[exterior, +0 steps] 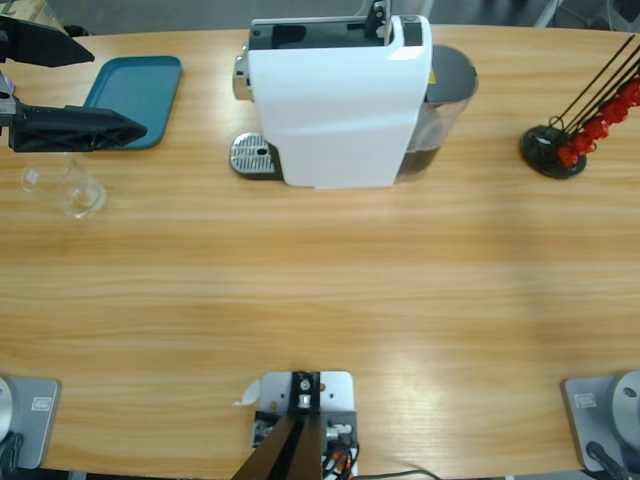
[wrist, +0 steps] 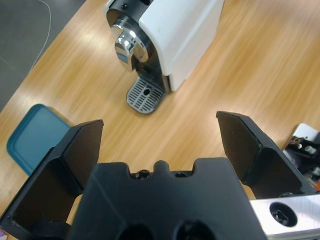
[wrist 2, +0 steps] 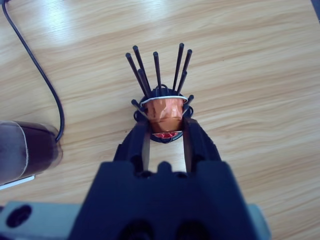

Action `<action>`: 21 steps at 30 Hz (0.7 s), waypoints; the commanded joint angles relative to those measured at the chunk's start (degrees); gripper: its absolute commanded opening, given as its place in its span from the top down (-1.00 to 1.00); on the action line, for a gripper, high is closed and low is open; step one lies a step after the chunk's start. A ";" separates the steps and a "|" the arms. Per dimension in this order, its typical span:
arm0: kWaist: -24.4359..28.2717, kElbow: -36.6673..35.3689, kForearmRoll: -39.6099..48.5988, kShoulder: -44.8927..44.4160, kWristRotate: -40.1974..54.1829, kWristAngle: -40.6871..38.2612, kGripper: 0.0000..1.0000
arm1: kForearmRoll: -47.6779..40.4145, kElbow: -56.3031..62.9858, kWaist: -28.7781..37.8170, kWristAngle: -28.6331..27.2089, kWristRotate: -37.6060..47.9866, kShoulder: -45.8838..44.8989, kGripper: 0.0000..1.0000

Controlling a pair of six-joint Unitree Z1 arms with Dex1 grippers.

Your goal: Pour coffee

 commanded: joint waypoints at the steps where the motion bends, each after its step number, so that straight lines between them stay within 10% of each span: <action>1: 0.47 2.42 -0.74 0.50 -0.57 0.53 -1.00 | -0.64 0.58 -0.43 -0.44 -0.75 2.45 0.95; 21: 0.45 5.06 -2.19 -0.52 -1.96 0.18 -1.00 | 9.47 -11.99 4.58 -2.88 -0.84 -4.72 1.00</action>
